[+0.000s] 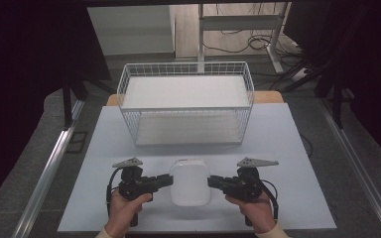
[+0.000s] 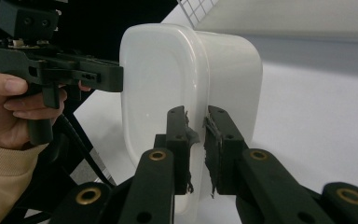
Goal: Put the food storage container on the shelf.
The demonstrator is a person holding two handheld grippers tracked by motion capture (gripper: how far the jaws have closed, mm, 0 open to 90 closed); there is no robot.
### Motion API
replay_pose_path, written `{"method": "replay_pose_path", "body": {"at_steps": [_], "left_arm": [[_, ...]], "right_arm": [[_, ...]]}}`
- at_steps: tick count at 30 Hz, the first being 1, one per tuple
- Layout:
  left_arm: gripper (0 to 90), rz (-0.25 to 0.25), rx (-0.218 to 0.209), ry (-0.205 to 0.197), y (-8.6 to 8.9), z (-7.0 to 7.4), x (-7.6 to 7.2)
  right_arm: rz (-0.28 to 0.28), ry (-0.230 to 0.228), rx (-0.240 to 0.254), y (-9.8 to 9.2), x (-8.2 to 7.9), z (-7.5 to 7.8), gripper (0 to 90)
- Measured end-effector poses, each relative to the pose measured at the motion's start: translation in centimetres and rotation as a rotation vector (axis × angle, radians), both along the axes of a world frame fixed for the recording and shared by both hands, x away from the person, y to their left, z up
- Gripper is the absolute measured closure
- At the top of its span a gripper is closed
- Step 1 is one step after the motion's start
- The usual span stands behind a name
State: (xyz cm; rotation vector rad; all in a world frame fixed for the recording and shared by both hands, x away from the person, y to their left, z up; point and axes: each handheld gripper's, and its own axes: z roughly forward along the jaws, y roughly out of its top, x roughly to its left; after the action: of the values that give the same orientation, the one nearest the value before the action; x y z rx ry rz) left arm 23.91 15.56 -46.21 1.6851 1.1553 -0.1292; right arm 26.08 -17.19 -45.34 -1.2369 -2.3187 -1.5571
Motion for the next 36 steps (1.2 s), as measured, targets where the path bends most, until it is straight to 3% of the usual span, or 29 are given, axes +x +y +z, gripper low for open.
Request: {"method": "replay_pose_path", "body": {"at_steps": [9, 15, 19, 36], "left_arm": [[77.7, -0.007, 0.018, -0.069, 0.2, 3.0, 0.5], [77.4, 0.003, 0.074, -0.12, 0.7, 6.0, 1.4], [77.3, 0.012, 0.078, -0.146, 1.1, 7.3, 1.8], [76.2, 0.026, 0.071, -0.192, 1.6, 11.4, 3.5]], "right_arm": [[-0.001, -0.074, 0.013, 0.2, 0.1, 2.6, 80.1], [-0.002, -0.114, 0.034, 0.9, 0.9, 4.3, 80.3], [0.008, -0.146, 0.048, 1.2, 1.4, 5.9, 80.4], [0.024, -0.23, 0.031, 2.0, 3.0, 10.6, 80.7]]}}
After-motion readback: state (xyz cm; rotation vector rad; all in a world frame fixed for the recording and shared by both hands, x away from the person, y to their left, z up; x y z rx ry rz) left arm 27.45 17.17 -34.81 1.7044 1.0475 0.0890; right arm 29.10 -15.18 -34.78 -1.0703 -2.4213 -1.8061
